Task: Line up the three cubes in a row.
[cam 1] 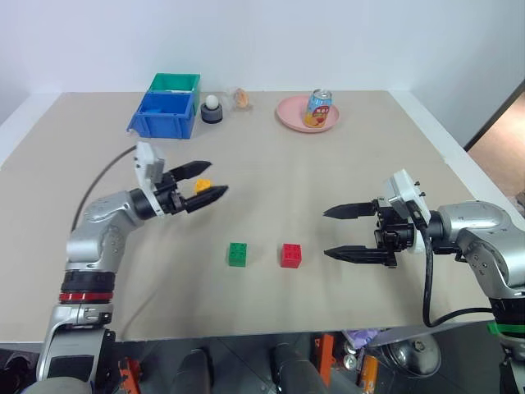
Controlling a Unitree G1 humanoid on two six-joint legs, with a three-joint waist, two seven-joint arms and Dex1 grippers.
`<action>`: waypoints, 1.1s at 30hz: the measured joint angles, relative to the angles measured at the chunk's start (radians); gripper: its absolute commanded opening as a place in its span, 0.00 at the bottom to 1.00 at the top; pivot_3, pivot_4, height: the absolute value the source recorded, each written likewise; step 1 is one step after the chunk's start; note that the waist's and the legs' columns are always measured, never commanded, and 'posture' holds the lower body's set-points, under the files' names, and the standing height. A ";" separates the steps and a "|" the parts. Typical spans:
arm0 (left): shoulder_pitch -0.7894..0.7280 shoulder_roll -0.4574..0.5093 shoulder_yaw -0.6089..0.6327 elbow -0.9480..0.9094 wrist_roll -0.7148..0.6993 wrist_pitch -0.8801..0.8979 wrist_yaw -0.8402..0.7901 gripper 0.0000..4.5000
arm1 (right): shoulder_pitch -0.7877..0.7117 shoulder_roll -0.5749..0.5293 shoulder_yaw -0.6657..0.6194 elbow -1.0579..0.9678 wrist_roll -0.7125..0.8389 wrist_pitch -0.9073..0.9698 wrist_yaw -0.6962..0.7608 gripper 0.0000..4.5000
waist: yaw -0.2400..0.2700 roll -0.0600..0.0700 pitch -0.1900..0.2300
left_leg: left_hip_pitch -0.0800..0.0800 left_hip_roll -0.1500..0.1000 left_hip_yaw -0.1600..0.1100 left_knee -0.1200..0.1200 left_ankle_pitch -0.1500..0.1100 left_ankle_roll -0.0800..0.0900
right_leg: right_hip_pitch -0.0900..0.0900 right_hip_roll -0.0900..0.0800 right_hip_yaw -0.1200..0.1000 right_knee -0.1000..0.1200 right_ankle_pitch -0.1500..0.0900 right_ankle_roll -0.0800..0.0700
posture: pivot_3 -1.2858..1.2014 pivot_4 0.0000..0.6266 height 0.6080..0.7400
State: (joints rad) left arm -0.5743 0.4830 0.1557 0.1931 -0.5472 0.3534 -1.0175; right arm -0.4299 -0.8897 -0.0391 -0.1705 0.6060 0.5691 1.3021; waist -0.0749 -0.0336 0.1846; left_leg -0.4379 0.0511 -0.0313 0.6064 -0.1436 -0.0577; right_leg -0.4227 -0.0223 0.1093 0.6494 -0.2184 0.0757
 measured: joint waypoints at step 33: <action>0.089 -0.153 -0.089 0.085 0.280 -0.110 0.437 0.99 | -0.088 0.169 -0.006 0.095 -0.107 -0.091 -0.240 1.00 | 0.019 -0.001 0.000 | -0.001 0.000 0.000 0.001 0.000 0.000 | 0.000 0.000 0.000 0.000 0.002 0.001 | 0.52 0.24 1.00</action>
State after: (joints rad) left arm -0.4850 0.3297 0.0667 0.2779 -0.2676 0.2430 -0.5801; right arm -0.5175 -0.7209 -0.0450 -0.0751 0.4991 0.4777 1.0622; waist -0.0562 -0.0342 0.1847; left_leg -0.4386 0.0507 -0.0313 0.6075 -0.1431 -0.0581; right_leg -0.4225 -0.0224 0.1092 0.6491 -0.2169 0.0765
